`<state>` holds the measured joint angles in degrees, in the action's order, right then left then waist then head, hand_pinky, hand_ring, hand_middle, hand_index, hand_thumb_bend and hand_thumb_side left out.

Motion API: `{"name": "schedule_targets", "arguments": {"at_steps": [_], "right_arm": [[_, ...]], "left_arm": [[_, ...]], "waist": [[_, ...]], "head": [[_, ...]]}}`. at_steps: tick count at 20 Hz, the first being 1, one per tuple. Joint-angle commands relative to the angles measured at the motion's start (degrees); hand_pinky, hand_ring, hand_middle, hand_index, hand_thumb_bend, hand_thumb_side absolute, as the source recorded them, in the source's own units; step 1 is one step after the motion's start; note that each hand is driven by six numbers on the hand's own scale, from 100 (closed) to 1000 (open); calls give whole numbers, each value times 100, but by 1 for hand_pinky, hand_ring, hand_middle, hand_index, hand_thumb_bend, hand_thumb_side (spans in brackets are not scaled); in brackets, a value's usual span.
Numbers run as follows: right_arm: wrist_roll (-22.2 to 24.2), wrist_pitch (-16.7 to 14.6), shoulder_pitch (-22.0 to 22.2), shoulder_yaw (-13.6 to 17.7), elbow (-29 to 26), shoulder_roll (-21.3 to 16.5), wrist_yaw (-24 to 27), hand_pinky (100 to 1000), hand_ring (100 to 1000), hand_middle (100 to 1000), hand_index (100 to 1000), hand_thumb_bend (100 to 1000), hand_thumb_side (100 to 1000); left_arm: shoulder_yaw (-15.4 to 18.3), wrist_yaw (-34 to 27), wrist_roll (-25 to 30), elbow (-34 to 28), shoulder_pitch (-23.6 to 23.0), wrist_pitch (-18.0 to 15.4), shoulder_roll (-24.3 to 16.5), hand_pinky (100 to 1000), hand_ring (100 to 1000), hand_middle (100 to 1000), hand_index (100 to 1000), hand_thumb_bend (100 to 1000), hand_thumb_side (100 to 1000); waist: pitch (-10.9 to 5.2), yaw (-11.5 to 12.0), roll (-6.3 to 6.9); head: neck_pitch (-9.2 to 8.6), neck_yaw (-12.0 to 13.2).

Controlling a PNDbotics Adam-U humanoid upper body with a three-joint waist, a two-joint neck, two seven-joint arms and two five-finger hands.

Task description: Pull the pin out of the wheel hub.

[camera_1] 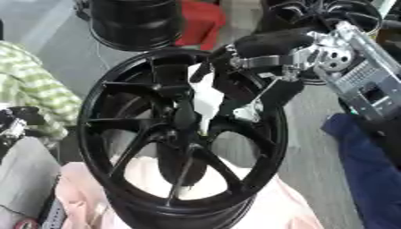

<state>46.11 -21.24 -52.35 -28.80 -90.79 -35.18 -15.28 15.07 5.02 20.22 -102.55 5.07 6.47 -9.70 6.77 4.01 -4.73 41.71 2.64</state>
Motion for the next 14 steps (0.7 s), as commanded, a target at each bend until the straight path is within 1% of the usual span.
{"name": "schedule_targets", "arguments": {"at_steps": [1,6,14], "right_arm": [[324,-429,-77,121,173,-124,-150,755,680,852,937,100,337],[250,-544,-87,139,443,-59,-377,758,691,852,936,100,336],[163,-685,-118,155,658,38,-625,756,691,851,935,100,329]], "left_arm": [[4,-19,20,-133,80,-2,-134,651,727,624,732,132,530],[-4,-20,32,-141,112,-11,-136,651,728,624,732,130,531],[-29,-38,64,-164,181,-41,-138,651,729,625,733,130,531]], "waist": [[-25,11,31],[24,44,32],[115,143,43]], "head": [[-27,2],[-59,1],[-117,-20]]}}
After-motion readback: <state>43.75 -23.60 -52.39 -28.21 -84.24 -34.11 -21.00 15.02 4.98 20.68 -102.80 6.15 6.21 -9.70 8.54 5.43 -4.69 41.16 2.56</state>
